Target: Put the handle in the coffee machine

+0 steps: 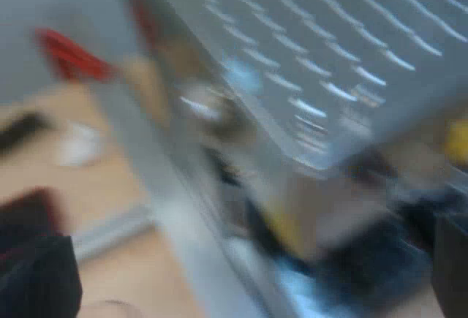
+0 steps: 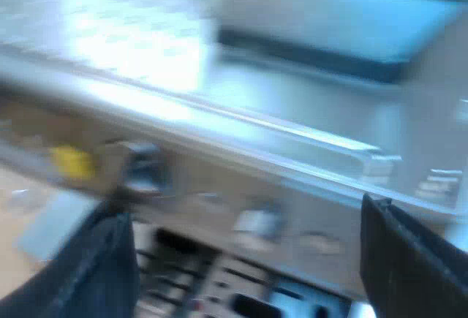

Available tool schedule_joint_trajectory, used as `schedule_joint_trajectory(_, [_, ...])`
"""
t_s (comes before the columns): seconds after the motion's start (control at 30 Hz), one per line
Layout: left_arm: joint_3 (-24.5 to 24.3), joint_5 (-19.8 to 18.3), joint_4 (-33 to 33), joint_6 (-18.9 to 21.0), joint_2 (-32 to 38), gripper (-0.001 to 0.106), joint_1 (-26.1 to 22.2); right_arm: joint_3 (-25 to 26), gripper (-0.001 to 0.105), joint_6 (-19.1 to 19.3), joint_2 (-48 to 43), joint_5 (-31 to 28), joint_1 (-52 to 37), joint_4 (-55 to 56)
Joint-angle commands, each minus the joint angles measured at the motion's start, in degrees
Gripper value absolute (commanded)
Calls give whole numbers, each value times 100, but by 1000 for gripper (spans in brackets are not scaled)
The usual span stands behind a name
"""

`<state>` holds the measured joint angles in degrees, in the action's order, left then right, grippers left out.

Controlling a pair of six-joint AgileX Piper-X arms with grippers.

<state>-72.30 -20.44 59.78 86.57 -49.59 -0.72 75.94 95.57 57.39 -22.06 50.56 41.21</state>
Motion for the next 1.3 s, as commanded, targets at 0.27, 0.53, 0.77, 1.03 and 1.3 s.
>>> schedule_joint_trajectory(0.27, [-158, 1247, -476, 230, 506, 105, 104, 220, 66, 73, -568, 753, -2271, 1141])
schedule_joint_trajectory(0.53, [20, 1247, -369, 475, 1156, 105, 105, 5, 66, 529, -1164, 1107, -3826, 1710])
schedule_joint_trajectory(0.77, [529, 1247, -369, 475, 1780, 105, 105, -685, 66, 543, -2061, 1570, -4307, 1951])
schedule_joint_trajectory(1.03, [1671, 1247, -340, 475, 3471, 105, 105, -1376, 66, 543, -3400, 1545, -4305, 1951])
schedule_joint_trajectory(1.3, [2222, 1247, 114, 457, 4769, 105, 105, -1867, 66, 625, -4767, 1545, -4305, 1951])
